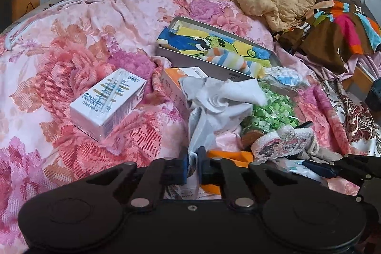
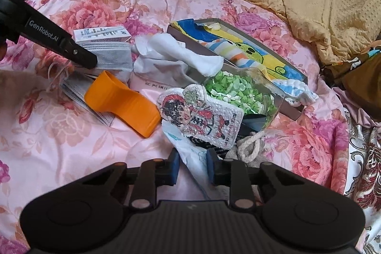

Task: Organize soft objects
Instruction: 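Grasp the white plastic packet with the right tool while the left tool holds the mask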

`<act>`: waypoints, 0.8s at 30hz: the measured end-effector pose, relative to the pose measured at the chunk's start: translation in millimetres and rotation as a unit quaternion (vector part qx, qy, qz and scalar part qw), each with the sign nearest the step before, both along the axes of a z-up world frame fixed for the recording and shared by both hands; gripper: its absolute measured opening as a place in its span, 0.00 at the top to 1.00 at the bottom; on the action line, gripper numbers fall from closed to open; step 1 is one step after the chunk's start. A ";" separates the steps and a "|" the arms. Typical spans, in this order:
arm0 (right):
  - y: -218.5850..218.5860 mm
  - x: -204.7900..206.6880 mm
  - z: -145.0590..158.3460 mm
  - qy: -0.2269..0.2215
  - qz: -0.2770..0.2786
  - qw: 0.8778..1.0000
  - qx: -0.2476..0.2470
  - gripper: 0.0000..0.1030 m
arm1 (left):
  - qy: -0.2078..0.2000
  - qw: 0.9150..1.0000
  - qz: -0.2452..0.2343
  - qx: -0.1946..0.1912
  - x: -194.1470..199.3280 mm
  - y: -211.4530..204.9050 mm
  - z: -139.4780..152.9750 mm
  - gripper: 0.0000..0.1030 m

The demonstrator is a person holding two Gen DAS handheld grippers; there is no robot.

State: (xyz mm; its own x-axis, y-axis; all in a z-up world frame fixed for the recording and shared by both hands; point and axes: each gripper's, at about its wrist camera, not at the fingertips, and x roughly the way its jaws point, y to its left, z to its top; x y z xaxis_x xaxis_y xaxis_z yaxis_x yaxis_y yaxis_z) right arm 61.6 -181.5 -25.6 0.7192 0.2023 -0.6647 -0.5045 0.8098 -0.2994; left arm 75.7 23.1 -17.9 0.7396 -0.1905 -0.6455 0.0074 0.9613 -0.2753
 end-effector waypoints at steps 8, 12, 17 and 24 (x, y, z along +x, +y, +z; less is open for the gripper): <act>-1.5 -6.0 8.3 -0.011 0.017 0.999 0.029 0.79 | -0.014 1.000 -0.014 0.004 -12.3 -20.4 17.5 0.99; -3.6 -8.7 15.1 -0.015 0.026 0.998 0.056 0.81 | -0.023 0.999 -0.025 0.005 -18.5 -30.1 26.8 0.99; -9.0 -12.6 27.0 -0.024 0.036 0.994 0.100 0.81 | -0.030 0.999 -0.035 -0.001 -25.7 -38.8 38.5 0.99; -32.2 -11.5 48.6 -0.016 0.026 0.977 0.209 0.82 | -0.043 0.998 -0.050 -0.014 -33.1 -47.6 53.4 0.99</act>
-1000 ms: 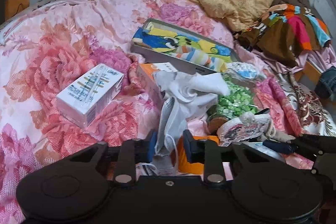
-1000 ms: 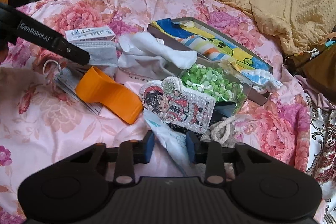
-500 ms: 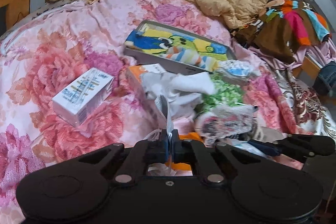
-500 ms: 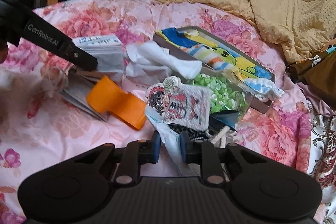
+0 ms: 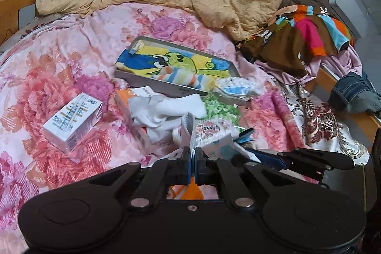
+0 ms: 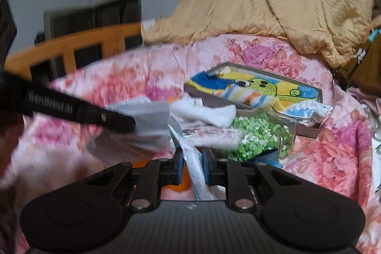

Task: Organize soft objects
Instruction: 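Grasp the white plastic packet with the right tool while the left tool holds the mask, then carry both items over the tray while the right tool opens, dropping the packet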

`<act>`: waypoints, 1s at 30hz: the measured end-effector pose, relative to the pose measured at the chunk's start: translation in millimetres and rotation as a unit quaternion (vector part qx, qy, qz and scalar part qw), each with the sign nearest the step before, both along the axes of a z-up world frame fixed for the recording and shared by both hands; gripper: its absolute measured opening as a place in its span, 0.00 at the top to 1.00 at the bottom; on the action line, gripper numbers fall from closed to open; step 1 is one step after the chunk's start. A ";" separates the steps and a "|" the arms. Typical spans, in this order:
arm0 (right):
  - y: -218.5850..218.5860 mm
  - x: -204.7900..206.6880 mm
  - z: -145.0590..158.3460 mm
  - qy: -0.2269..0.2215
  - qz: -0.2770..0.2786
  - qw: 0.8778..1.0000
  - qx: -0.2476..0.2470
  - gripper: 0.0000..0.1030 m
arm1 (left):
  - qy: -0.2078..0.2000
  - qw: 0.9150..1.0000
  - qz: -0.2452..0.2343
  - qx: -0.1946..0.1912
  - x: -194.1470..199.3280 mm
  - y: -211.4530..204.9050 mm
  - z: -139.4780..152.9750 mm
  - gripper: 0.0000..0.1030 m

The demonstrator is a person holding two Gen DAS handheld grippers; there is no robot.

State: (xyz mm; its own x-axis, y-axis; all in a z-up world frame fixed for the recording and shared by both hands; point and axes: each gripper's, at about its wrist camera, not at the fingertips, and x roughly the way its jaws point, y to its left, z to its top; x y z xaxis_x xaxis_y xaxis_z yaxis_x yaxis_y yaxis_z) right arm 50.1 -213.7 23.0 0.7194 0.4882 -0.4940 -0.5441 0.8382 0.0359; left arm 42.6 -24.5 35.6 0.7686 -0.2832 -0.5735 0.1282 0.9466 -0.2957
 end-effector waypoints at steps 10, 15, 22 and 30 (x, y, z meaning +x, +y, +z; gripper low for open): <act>-28.5 -3.3 25.3 -0.041 -0.040 0.995 0.077 0.82 | -0.042 0.998 -0.014 -0.041 4.6 -8.4 25.3 0.99; -34.9 25.6 46.8 -0.092 -0.075 0.990 0.071 0.82 | -0.069 0.997 -0.006 -0.042 27.7 -13.3 38.4 0.99; -51.6 111.3 56.7 -0.096 -0.131 0.980 0.112 0.82 | -0.109 0.992 0.014 -0.055 95.6 -27.7 59.0 0.99; -67.9 199.4 36.4 -0.066 -0.166 0.971 0.159 0.82 | -0.124 0.991 0.023 -0.049 192.9 -45.6 54.8 0.98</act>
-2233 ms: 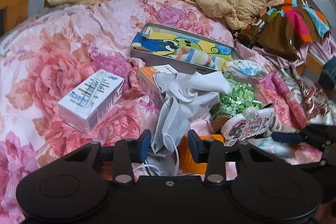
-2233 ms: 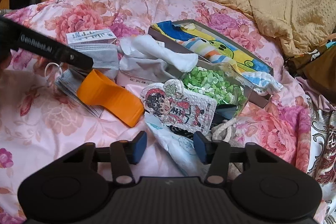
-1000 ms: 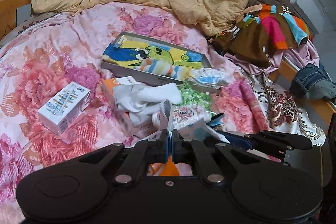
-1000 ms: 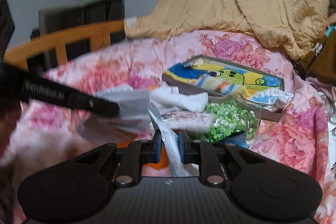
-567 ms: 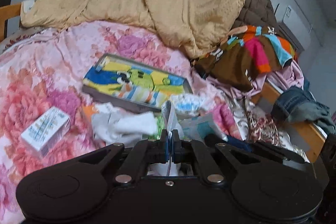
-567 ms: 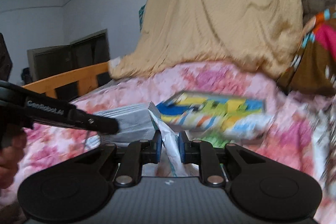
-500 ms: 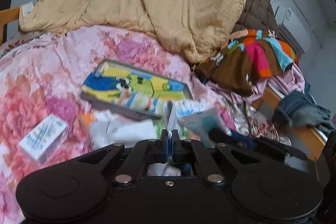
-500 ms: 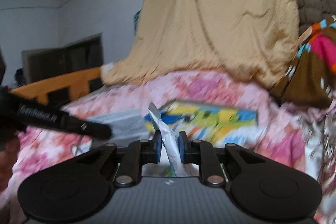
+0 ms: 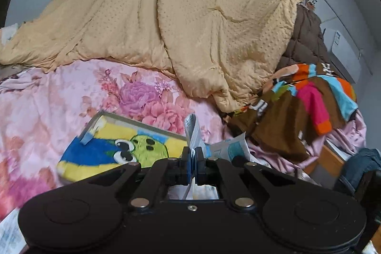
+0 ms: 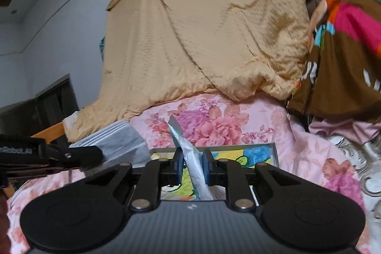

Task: Organize soft objects
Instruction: 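Carry both items over the tray while the right tool opens, dropping the packet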

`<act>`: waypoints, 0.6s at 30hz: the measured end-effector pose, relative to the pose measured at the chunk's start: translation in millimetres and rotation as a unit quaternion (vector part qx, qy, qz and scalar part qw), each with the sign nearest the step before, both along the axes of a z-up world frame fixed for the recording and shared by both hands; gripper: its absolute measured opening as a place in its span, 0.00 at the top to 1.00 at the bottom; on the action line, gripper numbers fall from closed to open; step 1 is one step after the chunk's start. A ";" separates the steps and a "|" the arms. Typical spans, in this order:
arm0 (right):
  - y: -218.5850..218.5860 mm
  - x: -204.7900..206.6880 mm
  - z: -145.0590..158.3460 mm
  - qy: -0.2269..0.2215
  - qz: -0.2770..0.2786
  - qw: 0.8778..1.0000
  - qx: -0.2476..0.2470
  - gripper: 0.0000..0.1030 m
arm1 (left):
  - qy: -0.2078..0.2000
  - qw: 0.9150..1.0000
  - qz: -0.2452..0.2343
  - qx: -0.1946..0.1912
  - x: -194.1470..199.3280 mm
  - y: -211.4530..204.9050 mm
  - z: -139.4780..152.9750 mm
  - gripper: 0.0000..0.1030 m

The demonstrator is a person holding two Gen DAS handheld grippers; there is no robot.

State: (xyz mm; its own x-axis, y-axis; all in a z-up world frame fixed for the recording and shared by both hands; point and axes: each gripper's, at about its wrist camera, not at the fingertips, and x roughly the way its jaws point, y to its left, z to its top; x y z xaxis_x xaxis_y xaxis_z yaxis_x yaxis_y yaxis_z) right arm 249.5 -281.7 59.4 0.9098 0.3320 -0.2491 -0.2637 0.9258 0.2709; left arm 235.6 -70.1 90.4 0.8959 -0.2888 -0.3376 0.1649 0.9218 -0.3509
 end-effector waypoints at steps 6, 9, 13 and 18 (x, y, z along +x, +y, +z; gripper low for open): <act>-7.0 36.5 -23.5 0.039 -0.035 0.998 -0.016 0.82 | 0.013 1.000 0.002 0.012 58.7 -11.7 -31.3 0.98; -7.7 47.4 -33.0 0.064 -0.038 0.997 -0.018 0.82 | 0.025 1.000 0.005 0.014 76.9 -19.4 -47.0 0.98; -6.4 56.1 -42.6 0.089 -0.029 0.995 -0.014 0.82 | 0.046 0.999 0.007 0.008 88.1 -22.6 -62.9 0.98; -6.6 64.6 -53.1 0.114 -0.021 0.993 0.002 0.81 | 0.071 0.997 0.021 0.004 92.6 -21.0 -78.4 0.97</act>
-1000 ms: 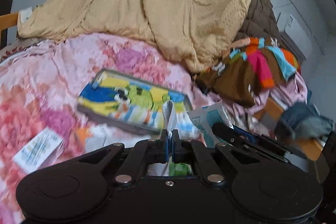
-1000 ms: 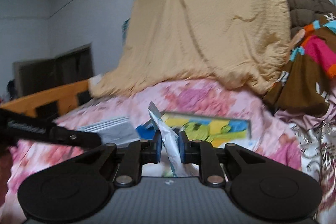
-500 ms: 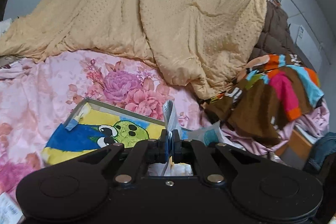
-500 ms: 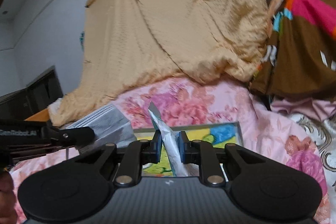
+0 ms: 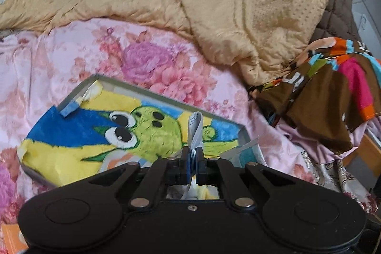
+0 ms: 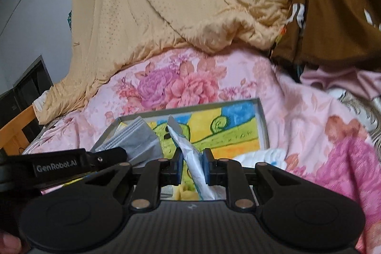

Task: Organize soft objects
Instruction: 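Carry both items over the tray while the right tool opens, dropping the packet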

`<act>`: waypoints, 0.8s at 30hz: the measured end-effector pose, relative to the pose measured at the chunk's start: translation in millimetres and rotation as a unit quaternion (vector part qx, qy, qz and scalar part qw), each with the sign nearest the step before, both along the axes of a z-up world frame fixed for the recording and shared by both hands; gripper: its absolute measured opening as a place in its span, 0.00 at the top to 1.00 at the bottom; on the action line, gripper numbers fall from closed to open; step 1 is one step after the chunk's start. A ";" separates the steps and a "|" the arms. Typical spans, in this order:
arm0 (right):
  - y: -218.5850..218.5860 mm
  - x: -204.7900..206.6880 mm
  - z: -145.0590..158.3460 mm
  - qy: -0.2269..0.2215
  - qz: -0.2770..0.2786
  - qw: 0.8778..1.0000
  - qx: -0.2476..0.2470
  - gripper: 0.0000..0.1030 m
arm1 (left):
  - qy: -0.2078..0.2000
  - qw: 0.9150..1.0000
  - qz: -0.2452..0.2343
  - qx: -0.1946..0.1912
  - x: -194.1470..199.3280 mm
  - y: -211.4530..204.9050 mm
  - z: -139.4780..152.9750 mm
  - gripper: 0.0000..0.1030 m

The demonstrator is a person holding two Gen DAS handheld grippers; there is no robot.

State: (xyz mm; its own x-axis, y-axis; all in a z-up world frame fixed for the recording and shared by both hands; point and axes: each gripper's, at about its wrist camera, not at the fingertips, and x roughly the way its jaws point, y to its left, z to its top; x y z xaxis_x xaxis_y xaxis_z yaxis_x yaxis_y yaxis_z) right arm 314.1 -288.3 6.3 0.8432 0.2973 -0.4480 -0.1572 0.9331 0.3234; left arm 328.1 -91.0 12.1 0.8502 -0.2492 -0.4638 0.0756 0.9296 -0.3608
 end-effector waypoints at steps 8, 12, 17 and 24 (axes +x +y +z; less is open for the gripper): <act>3.5 5.3 -9.2 0.017 0.010 1.000 0.013 0.78 | 0.044 0.998 0.011 0.031 8.7 1.4 -14.8 0.94; 4.9 5.5 -10.6 0.019 0.014 1.000 0.016 0.73 | 0.050 0.998 0.012 0.042 7.8 2.6 -17.7 0.91; 6.0 5.9 -10.4 0.024 0.022 0.999 0.020 0.62 | 0.048 0.998 0.017 0.045 5.6 3.1 -16.3 0.85; 5.7 4.1 -6.2 0.018 0.016 1.000 0.016 0.44 | 0.038 0.998 0.034 0.035 -6.4 11.2 -12.3 0.51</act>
